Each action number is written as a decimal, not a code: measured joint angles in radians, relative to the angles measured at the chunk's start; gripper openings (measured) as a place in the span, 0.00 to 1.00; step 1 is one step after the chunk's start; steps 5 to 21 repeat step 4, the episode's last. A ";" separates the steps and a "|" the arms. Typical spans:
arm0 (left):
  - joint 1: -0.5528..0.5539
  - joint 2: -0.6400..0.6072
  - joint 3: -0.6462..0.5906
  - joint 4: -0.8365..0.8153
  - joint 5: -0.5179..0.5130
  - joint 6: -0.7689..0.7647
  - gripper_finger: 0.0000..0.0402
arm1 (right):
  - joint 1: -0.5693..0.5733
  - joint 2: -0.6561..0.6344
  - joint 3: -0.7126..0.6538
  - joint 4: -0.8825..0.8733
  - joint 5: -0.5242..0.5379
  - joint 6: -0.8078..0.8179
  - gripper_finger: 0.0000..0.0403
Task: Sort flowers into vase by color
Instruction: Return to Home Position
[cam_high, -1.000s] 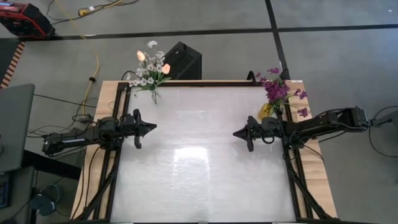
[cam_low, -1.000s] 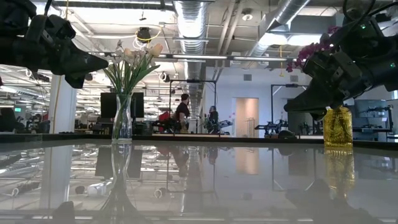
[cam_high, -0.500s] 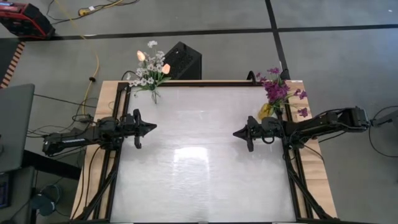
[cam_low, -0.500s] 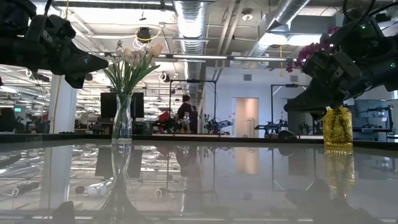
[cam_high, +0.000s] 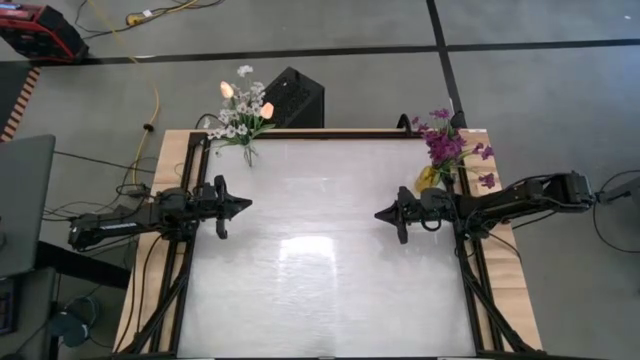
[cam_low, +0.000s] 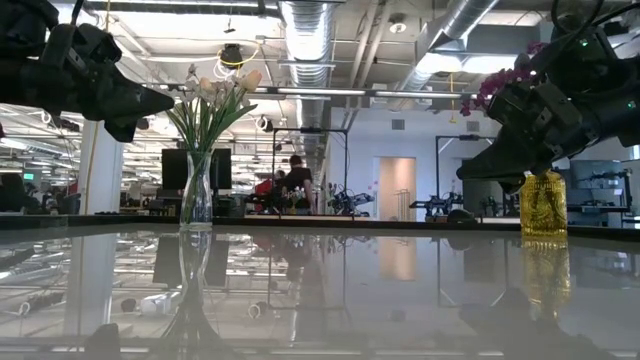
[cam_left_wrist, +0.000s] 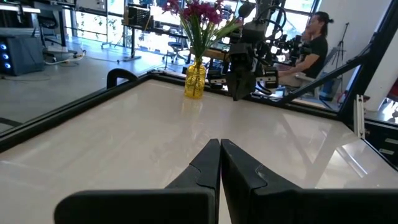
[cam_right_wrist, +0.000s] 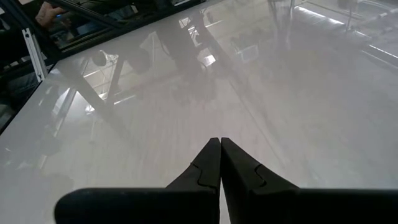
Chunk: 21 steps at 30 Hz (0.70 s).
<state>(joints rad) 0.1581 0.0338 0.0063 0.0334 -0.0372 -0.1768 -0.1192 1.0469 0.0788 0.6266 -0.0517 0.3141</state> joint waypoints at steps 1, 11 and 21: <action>0.000 0.000 0.000 0.000 0.000 0.000 0.00 | 0.000 0.000 0.000 0.000 0.000 0.000 0.09; 0.000 0.000 0.000 0.000 0.000 0.000 0.00 | 0.000 0.000 0.000 0.000 0.000 0.000 0.09; 0.000 0.000 0.000 0.000 0.000 0.000 0.00 | 0.000 0.000 0.000 0.000 0.000 0.000 0.09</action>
